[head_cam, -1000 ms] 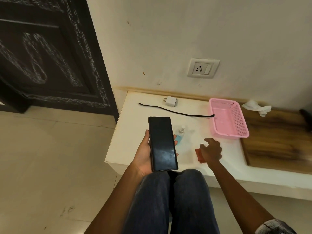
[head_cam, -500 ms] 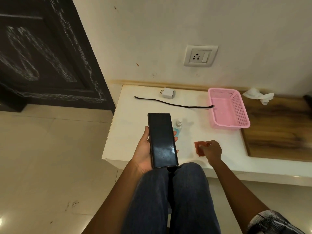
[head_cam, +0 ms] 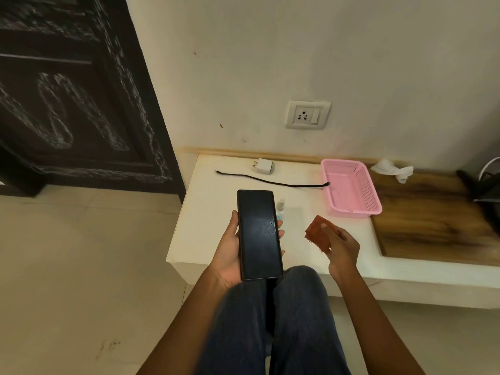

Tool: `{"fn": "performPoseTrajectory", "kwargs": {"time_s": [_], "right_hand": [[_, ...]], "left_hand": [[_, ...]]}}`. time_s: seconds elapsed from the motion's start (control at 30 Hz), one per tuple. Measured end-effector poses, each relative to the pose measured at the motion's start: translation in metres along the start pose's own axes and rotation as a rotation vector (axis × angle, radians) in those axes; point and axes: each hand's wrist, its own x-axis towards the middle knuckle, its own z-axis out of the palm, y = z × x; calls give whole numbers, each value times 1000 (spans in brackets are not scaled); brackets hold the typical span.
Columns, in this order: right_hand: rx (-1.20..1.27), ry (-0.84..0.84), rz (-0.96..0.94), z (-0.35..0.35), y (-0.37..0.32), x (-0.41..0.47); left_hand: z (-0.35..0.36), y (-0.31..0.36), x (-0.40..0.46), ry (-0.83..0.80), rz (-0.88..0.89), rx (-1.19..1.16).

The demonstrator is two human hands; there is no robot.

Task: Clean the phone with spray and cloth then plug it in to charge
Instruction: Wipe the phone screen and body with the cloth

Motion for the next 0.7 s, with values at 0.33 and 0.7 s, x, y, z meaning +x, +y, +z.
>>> {"fn": "performPoseTrajectory", "kwargs": {"time_s": [0.33, 0.7], "right_hand": [[23, -110, -403, 15, -69, -86], [-433, -249, -917, 43, -84, -135]], "left_hand": [[12, -12, -33, -94, 6, 45], [20, -17, -39, 26, 46, 172]]}}
